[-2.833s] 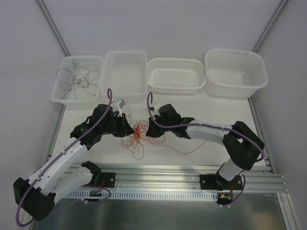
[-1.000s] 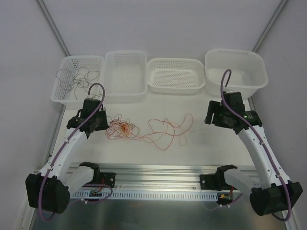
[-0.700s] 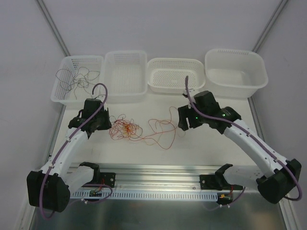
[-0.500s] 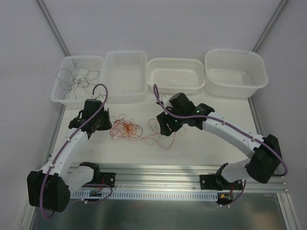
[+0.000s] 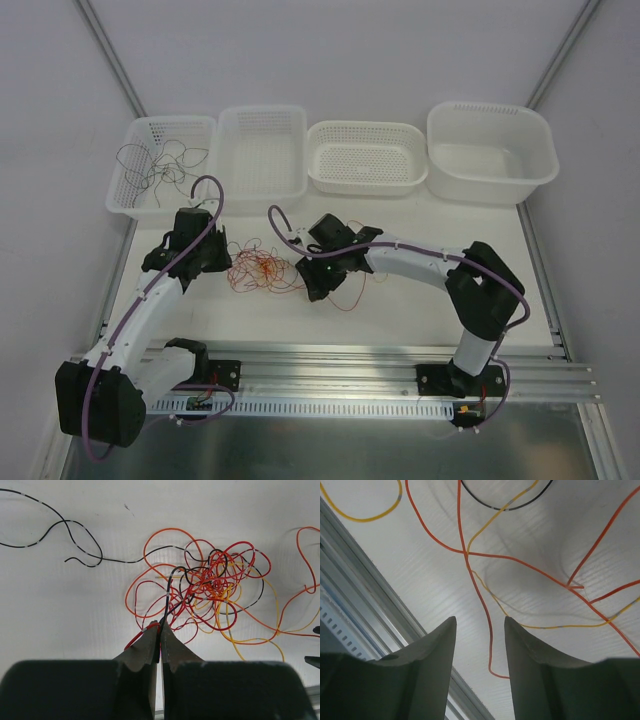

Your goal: Untangle the cables

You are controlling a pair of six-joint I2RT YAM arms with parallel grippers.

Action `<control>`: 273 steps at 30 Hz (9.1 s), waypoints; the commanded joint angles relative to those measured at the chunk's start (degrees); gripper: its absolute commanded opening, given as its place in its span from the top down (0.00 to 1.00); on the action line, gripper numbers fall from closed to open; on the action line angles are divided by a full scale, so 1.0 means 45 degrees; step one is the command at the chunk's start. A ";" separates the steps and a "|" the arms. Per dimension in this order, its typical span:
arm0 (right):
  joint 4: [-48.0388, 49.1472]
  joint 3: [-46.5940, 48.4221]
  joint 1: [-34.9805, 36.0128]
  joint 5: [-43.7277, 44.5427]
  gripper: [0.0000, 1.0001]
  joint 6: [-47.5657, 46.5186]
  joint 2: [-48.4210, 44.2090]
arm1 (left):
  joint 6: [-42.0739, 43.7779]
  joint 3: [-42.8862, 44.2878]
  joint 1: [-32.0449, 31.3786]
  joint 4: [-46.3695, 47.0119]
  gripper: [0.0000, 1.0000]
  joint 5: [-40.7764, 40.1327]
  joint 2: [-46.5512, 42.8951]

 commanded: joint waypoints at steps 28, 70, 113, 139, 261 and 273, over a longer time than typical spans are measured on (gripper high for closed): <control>-0.4957 0.3429 -1.0643 0.2073 0.99 0.0735 -1.0362 | -0.1199 -0.0208 0.1640 -0.0371 1.00 -0.4546 -0.1128; -0.1092 -0.0414 -0.2040 -0.0268 0.40 -0.0628 -0.4212 | -0.5202 -0.0462 -0.4508 0.1131 0.10 0.2235 -0.1052; 0.6121 -0.3852 -0.2488 -0.0760 0.99 0.4841 -0.0049 | -0.5476 -0.2336 -0.6758 0.7228 1.00 -0.0247 0.3778; -0.2628 -0.2135 -0.9458 0.1271 0.99 0.2770 -0.8622 | -0.4562 -0.0253 -0.1134 -0.1361 1.00 -0.3801 -0.2298; 0.5023 -0.7954 -0.3954 0.2444 0.99 1.0232 -0.6007 | -0.9127 0.2372 -0.9668 0.6035 0.48 -0.0424 0.8092; 0.6352 -0.8384 -0.3778 0.1740 0.99 1.0778 -0.6046 | -1.1023 0.1784 -0.9668 0.7715 0.44 -0.1381 0.8032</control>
